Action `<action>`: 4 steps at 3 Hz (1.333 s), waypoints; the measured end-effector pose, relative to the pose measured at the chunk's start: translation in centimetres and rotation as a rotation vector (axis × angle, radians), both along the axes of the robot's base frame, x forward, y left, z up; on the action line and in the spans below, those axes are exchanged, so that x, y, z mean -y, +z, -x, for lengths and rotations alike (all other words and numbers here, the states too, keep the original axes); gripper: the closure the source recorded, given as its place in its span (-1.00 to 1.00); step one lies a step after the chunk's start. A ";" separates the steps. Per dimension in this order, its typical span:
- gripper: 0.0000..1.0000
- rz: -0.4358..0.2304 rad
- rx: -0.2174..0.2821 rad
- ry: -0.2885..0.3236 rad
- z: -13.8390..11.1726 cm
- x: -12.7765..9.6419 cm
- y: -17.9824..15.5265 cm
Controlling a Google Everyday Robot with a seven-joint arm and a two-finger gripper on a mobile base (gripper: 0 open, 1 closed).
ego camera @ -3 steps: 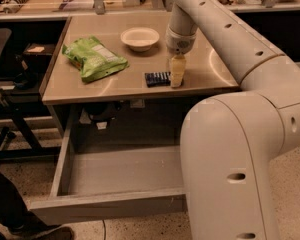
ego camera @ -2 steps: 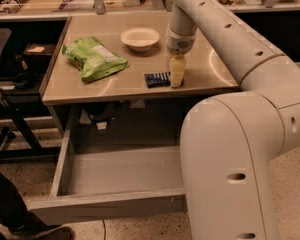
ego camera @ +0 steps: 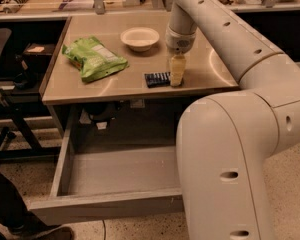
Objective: Place rxbar blueberry into top drawer
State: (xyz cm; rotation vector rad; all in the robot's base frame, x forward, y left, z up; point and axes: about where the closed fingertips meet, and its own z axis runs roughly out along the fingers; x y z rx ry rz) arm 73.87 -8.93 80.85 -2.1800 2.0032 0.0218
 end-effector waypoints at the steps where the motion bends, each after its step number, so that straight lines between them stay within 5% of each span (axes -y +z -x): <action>1: 1.00 0.000 0.000 -0.001 0.0 0.0 0.5; 3: 1.00 -0.084 0.150 -0.155 3.4 2.3 5.1; 4: 1.00 -0.079 0.182 -0.182 8.5 2.0 5.1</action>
Offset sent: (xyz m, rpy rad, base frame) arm -0.0574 -0.0175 0.0496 0.1037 -0.1696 -0.1829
